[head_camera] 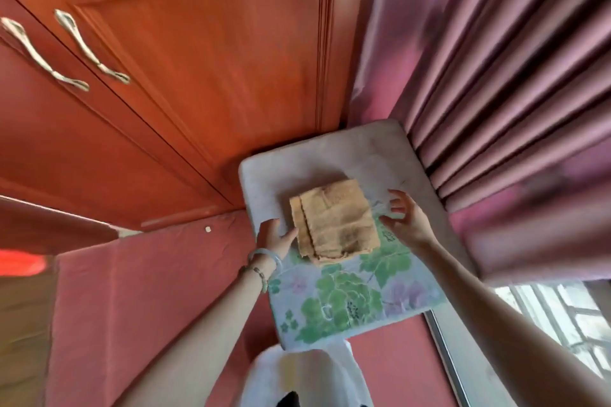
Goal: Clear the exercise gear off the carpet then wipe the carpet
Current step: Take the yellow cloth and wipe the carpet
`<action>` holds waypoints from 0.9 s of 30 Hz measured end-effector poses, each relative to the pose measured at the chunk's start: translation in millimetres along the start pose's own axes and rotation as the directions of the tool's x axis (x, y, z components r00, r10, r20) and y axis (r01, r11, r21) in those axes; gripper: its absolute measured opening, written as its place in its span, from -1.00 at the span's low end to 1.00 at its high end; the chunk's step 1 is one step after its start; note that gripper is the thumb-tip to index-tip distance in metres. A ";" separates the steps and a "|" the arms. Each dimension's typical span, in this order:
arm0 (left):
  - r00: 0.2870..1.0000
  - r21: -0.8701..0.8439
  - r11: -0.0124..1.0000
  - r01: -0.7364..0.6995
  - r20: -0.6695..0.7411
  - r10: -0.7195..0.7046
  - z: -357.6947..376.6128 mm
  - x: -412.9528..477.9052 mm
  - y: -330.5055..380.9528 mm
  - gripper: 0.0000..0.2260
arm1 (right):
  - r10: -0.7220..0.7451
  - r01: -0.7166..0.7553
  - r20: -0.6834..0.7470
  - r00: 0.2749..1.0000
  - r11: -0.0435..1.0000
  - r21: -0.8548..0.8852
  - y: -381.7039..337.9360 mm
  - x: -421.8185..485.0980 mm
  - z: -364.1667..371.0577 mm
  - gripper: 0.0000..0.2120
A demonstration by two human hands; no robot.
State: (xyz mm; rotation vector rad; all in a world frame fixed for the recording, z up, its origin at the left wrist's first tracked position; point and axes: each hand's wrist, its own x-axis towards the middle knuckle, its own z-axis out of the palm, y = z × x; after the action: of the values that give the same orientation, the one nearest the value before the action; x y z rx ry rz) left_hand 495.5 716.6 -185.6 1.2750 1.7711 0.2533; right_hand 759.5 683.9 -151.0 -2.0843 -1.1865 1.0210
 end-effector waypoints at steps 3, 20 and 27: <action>0.994 -0.019 0.994 0.105 0.033 -0.104 22.3 19.1 3.2 -0.61 | 0.075 -0.074 0.080 0.994 0.997 -0.019 17.5 35.0 18.0 -0.41; 0.899 -0.354 0.830 0.432 0.092 -0.428 91.4 62.7 5.8 -0.83 | 0.323 -0.453 0.422 0.847 0.853 0.258 58.4 91.7 63.6 -0.54; 0.950 -0.305 0.900 0.312 0.117 -0.289 62.4 52.7 18.2 -0.73 | 0.213 -0.410 0.451 0.867 0.819 0.402 27.1 64.7 47.7 -0.57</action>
State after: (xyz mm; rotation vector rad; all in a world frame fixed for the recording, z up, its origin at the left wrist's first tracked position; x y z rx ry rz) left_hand 551.9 748.6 -238.4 0.7575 1.7546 0.3021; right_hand 755.0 731.3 -221.1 -1.7394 -0.6354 1.7555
